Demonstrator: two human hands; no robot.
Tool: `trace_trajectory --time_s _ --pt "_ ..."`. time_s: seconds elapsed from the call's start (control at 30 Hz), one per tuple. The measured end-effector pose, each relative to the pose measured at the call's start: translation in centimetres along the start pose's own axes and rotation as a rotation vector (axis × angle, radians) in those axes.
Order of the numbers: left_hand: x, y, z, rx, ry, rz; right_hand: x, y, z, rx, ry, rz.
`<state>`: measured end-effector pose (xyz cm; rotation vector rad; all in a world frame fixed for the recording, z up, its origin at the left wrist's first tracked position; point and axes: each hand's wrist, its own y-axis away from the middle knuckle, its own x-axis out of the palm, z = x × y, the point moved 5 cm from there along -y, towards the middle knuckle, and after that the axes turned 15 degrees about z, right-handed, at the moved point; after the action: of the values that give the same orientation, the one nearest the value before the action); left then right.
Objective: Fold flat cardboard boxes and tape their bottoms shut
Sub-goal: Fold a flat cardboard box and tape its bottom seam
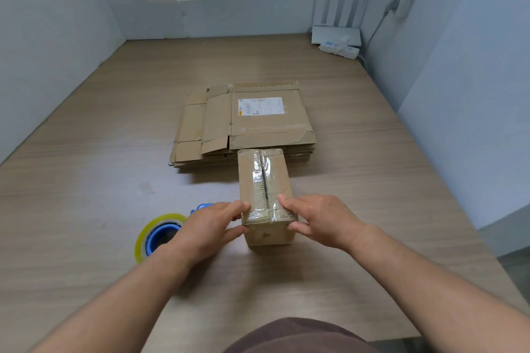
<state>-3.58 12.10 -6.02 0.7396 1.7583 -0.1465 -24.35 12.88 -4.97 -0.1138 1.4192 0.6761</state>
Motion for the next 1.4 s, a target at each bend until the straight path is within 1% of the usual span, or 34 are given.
trace_trajectory --time_s 0.07,0.17,0.27,0.33,0.37,0.43,0.47,0.5,0.57,0.6,0.63,0.67,0.77,0.83,0.9,0.93,1.0,1.07,1.1,1.17,1.2,1.27,1.33,1.4 --pt "0.2 0.1 0.0 0.001 0.010 -0.045 0.1 -0.1 0.1 0.000 0.003 0.007" --pt "0.8 0.5 -0.2 -0.016 0.109 -0.107 0.1 0.1 -0.1 0.006 -0.039 -0.002" --pt "1.5 0.6 -1.3 -0.053 0.255 -0.157 0.5 0.9 -0.1 0.110 -0.228 -0.082" --pt "2.1 0.4 -2.7 -0.054 0.351 -0.120 0.7 1.0 -0.2 0.229 -0.333 -0.182" --pt "2.5 0.2 -3.7 -0.019 0.378 -0.084 0.7 1.0 -0.5 0.287 -0.356 -0.225" --pt "2.6 0.0 -5.3 0.042 0.411 -0.046 0.3 0.8 -1.4 0.336 -0.393 -0.256" --pt "2.1 -0.1 -5.5 0.037 0.443 -0.079 0.1 0.6 -2.0 0.326 -0.435 -0.242" --pt "1.4 -0.2 -5.3 0.001 0.483 -0.151 -0.1 0.5 -2.7 0.304 -0.488 -0.210" --pt "-0.4 -0.4 -4.1 -0.119 0.502 -0.345 -0.4 0.6 -3.9 0.242 -0.566 -0.119" --pt "-1.2 -0.5 -3.4 -0.182 0.489 -0.418 -0.7 0.7 -4.3 0.207 -0.583 -0.076" --pt "-1.7 -0.7 -2.8 -0.234 0.481 -0.443 -0.9 0.7 -4.5 0.175 -0.587 -0.041" --pt "-2.0 -1.1 -2.3 -0.271 0.479 -0.419 -1.1 0.8 -4.7 0.148 -0.578 -0.014" --pt "-2.5 -2.2 -1.4 -0.336 0.449 -0.255 -1.6 0.7 -5.2 0.107 -0.530 0.033" --pt "-2.9 -2.8 -0.7 -0.367 0.477 -0.163 -1.7 0.7 -5.5 0.096 -0.533 0.066" --pt "-2.6 -3.2 -0.4 -0.366 0.498 -0.003 -1.8 0.7 -5.9 0.135 -0.539 0.087" --pt "-2.3 -3.2 -0.3 -0.366 0.494 0.073 -1.8 0.7 -6.3 0.192 -0.534 0.080" --pt "-1.9 -3.1 0.0 -0.392 0.499 0.160 -2.0 1.1 -7.4 0.394 -0.503 0.042" --pt "-1.8 -3.0 0.3 -0.403 0.468 0.194 -2.1 1.7 -8.1 0.649 -0.409 0.028" --pt "-1.9 -3.0 0.1 -0.385 0.426 0.206 -2.1 1.7 -8.2 0.745 -0.367 0.037" --pt "-1.9 -2.7 -0.7 -0.345 0.391 0.188 -1.8 1.3 -8.1 0.842 -0.359 0.061" --pt "-1.7 -2.5 -1.1 -0.329 0.422 0.181 -1.6 0.8 -8.0 0.854 -0.403 0.070" --pt "-0.6 -1.9 -2.1 -0.289 0.525 0.246 -1.2 -0.1 -7.7 0.813 -0.554 0.044" --pt "0.5 -1.3 -3.4 -0.201 0.568 0.318 -1.4 -0.9 -7.1 0.723 -0.710 -0.023" --pt "1.1 -1.0 -4.3 -0.123 0.526 0.319 -1.2 -1.8 -6.0 0.582 -0.824 -0.048"
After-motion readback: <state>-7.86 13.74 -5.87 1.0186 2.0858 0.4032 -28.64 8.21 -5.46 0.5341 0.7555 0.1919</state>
